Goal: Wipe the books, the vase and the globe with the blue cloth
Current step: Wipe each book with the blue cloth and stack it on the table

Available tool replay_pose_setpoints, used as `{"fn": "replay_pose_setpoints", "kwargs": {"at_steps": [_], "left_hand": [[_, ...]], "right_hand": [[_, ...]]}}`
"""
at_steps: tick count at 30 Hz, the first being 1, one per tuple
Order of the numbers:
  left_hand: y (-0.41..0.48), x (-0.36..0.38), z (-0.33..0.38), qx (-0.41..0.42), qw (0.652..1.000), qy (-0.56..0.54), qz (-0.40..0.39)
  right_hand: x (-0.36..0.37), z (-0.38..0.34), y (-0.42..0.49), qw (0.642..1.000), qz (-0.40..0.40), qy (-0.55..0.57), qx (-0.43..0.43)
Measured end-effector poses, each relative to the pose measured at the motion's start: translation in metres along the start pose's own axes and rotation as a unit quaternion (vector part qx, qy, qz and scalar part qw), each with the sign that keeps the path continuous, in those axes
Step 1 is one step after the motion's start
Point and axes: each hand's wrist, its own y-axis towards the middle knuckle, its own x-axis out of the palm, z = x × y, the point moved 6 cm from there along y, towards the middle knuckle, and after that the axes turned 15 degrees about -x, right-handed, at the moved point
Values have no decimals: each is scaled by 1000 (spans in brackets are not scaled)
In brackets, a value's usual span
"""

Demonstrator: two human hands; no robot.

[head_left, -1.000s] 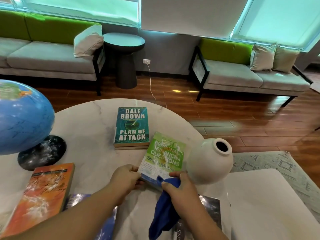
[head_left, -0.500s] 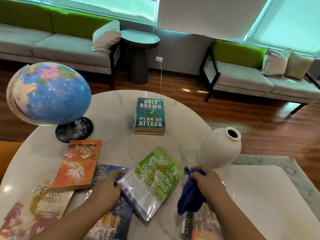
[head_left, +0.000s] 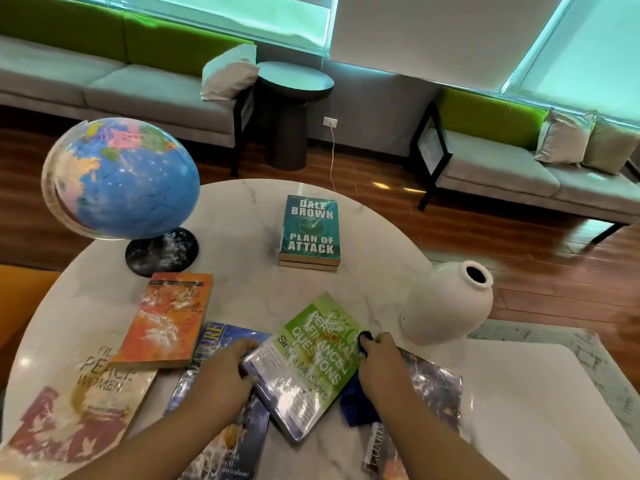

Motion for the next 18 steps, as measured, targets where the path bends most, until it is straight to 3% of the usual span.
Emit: {"fn": "replay_pose_setpoints", "kwargs": {"at_steps": [4, 7, 10, 12, 17, 18], "left_hand": [[2, -1, 0, 10, 1000, 14, 0], [3, -2, 2, 25, 1000, 15, 1], [5, -1, 2, 25, 999, 21, 0], [5, 0, 1, 25, 999, 24, -4], [7, -1, 0, 26, 999, 22, -10], [8, -1, 0, 21, 999, 25, -11]], "right_hand": [[13, -4, -1, 998, -44, -3, -49], [3, -2, 5, 998, -7, -36, -47], [3, -5, 8, 999, -2, 24, -39], [9, -9, 7, 995, -46, -5, -83], [-1, -2, 14, 996, 4, -29, -82], [1, -7, 13, 991, -20, -71, -116]]}}
